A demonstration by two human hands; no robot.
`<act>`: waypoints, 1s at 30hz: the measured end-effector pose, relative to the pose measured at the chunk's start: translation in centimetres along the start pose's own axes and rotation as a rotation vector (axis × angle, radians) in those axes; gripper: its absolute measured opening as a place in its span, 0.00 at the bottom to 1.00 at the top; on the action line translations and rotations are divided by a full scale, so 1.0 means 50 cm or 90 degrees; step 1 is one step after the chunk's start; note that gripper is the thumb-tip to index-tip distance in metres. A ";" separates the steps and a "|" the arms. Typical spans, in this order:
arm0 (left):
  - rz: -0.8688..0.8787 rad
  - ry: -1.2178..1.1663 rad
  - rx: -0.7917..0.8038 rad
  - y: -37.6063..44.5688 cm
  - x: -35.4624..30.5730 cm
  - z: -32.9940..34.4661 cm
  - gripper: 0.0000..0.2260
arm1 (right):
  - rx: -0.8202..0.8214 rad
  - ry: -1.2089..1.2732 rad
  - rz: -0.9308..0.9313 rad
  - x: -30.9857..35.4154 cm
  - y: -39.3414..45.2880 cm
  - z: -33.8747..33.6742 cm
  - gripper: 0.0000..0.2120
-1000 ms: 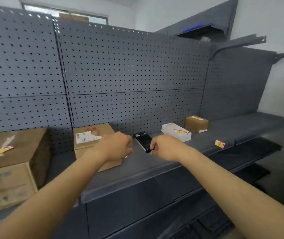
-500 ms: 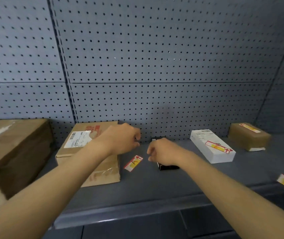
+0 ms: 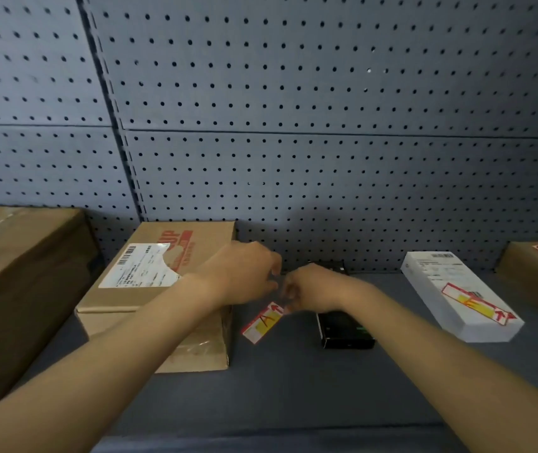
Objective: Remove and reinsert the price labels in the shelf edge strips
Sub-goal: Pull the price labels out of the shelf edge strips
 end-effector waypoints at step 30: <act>0.019 -0.057 -0.047 -0.003 0.027 -0.050 0.12 | -0.268 0.076 0.021 0.012 -0.053 -0.036 0.09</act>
Point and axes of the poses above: each hand's wrist, its own y-axis towards the middle knuckle, its own z-axis out of the palm, x = y × z, the point moved 2 cm from there along y, towards the middle knuckle, and after that the axes turned 15 degrees about -z, right-handed, at the moved point
